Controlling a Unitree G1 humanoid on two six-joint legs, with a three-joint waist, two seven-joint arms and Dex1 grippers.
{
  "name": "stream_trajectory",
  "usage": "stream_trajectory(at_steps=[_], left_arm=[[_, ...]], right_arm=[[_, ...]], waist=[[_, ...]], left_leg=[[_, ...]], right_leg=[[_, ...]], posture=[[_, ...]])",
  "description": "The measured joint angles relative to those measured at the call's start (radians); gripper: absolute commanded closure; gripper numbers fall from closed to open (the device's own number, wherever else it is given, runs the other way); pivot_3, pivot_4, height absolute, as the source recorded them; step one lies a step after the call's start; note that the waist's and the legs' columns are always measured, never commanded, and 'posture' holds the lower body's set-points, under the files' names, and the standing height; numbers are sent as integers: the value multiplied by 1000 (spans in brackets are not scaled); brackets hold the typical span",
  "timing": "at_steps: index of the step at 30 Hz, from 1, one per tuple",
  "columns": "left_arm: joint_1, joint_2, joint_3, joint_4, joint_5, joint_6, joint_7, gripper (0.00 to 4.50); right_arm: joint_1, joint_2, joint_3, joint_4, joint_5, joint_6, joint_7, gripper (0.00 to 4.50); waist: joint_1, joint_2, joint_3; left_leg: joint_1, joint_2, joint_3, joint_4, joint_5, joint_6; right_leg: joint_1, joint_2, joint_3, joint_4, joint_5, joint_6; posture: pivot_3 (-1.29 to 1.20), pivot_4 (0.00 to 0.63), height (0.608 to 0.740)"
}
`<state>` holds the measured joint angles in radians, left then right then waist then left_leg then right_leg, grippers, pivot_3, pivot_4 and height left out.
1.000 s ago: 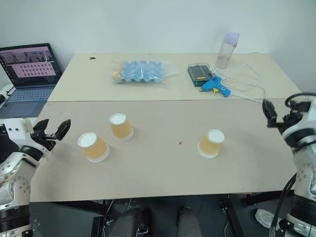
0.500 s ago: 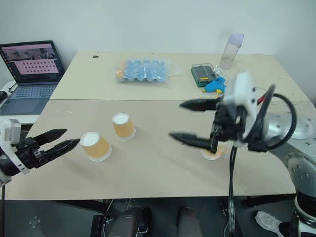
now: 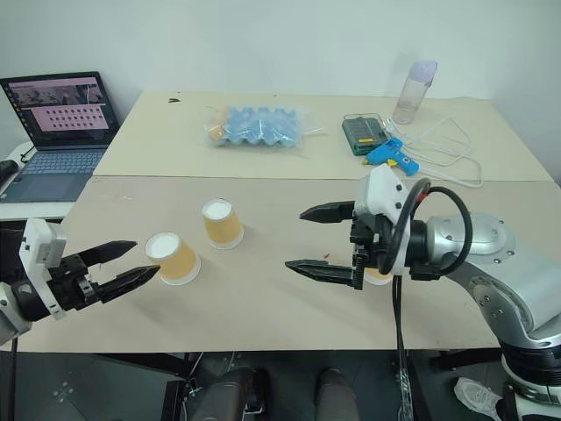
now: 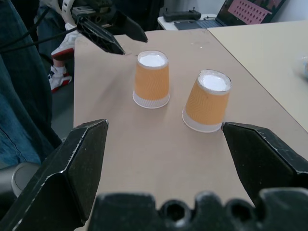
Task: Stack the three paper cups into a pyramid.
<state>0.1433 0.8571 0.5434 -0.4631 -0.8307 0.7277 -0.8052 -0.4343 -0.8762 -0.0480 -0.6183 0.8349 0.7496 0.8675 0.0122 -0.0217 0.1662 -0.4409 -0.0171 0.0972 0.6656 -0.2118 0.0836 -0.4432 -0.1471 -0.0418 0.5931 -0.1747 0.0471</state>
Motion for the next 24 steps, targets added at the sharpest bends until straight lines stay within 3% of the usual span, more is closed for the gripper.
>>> stream_trajectory(at_steps=[7, 15, 24], left_arm=[[-53, 32, -53, 34, 70, -46, -33, 0], [-147, -60, -257, 189, 259, -211, -34, 0], [-231, -121, -332, 285, 321, -274, -41, 0]], right_arm=[[18, 25, 7, -23, 4, 6, -39, 26], [9, 28, -9, -64, 65, 38, -89, 26], [16, 8, -45, -83, 92, 56, -135, 26]], waist=[[0, 0, 0], [2, 0, 0], [1, 0, 0]], left_leg=[[0, 0, 0, 0, 0, 0], [0, 0, 0, 0, 0, 0], [0, 0, -1, 0, 0, 0]], right_leg=[[0, 0, 0, 0, 0, 0], [0, -1, -1, 0, 0, 0], [1, -1, -1, 0, 0, 0]], posture=[[0, 150, 740], [0, 150, 740], [0, 150, 740]])
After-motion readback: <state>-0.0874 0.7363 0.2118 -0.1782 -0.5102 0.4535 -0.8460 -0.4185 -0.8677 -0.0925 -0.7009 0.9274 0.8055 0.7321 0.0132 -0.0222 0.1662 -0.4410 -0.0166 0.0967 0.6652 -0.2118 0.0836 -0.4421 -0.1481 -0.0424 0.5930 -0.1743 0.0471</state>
